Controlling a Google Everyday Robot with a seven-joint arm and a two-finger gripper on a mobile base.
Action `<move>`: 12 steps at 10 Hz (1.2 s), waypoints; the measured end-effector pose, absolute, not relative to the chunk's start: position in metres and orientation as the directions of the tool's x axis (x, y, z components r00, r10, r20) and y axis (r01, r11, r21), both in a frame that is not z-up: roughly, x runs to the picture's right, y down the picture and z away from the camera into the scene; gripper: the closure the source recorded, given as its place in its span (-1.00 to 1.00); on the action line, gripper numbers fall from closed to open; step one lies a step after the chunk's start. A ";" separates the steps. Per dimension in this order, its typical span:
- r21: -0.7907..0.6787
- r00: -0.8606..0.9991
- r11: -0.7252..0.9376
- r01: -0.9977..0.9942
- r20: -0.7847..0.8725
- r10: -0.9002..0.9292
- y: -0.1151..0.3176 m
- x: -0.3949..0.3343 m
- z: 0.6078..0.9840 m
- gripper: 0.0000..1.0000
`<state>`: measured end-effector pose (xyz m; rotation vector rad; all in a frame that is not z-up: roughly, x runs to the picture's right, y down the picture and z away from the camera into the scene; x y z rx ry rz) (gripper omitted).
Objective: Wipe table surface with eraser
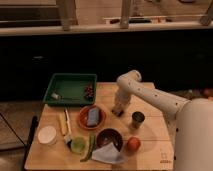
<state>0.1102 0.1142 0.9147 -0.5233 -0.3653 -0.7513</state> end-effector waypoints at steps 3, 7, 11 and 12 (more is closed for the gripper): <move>-0.317 0.692 0.632 0.707 0.492 -0.528 0.116 0.120 0.914 1.00; -0.315 0.697 0.639 0.701 0.493 -0.521 0.116 0.122 0.914 1.00; -0.316 0.696 0.638 0.702 0.494 -0.521 0.117 0.121 0.915 1.00; -0.315 0.695 0.638 0.702 0.495 -0.521 0.117 0.121 0.915 1.00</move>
